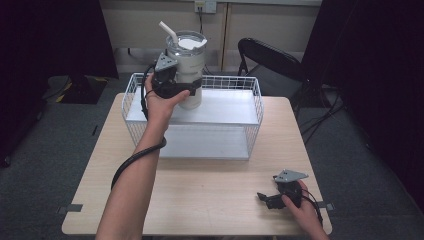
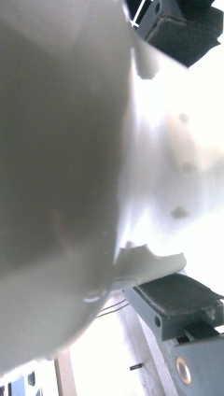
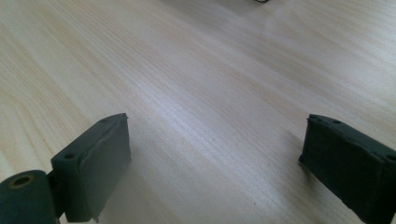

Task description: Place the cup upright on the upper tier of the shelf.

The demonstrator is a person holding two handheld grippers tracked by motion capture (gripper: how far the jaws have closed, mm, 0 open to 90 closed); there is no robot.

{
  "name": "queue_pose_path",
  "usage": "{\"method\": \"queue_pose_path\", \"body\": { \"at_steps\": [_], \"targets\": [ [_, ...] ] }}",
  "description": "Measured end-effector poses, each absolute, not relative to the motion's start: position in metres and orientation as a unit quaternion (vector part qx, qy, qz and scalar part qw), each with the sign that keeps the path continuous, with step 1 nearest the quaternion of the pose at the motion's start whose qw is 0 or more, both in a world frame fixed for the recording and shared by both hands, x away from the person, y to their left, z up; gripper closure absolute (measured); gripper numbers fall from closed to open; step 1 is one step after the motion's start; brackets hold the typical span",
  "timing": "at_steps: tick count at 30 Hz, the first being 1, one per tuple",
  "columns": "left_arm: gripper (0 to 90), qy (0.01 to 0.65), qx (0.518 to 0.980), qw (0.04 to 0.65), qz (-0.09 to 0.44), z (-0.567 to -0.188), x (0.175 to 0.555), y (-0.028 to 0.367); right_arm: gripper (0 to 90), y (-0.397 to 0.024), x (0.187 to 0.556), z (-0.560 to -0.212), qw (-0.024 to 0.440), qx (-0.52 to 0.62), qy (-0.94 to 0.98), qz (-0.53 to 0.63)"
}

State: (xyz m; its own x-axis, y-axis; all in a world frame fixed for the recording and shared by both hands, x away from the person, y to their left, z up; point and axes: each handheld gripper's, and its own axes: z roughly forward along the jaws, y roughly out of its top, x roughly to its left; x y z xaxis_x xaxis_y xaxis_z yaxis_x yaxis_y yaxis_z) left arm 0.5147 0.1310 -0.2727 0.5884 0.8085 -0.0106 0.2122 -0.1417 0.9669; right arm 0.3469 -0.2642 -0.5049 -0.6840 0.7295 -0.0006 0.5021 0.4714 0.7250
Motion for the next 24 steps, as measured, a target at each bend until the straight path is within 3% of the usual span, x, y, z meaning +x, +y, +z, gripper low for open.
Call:
{"method": "queue_pose_path", "body": {
  "at_steps": [16, 24],
  "targets": [
    [11.3, 0.373, 0.733, 0.508, 0.255, -0.278, 0.504, 0.139, 7.6, -0.264, 0.347, -0.505, 0.157, 0.365, 0.843, 0.362],
    [15.6, 0.372, 0.735, 0.517, 0.234, -0.281, 0.495, 0.151, 7.5, -0.264, 0.347, -0.505, 0.158, 0.365, 0.843, 0.363]
  ]
}}
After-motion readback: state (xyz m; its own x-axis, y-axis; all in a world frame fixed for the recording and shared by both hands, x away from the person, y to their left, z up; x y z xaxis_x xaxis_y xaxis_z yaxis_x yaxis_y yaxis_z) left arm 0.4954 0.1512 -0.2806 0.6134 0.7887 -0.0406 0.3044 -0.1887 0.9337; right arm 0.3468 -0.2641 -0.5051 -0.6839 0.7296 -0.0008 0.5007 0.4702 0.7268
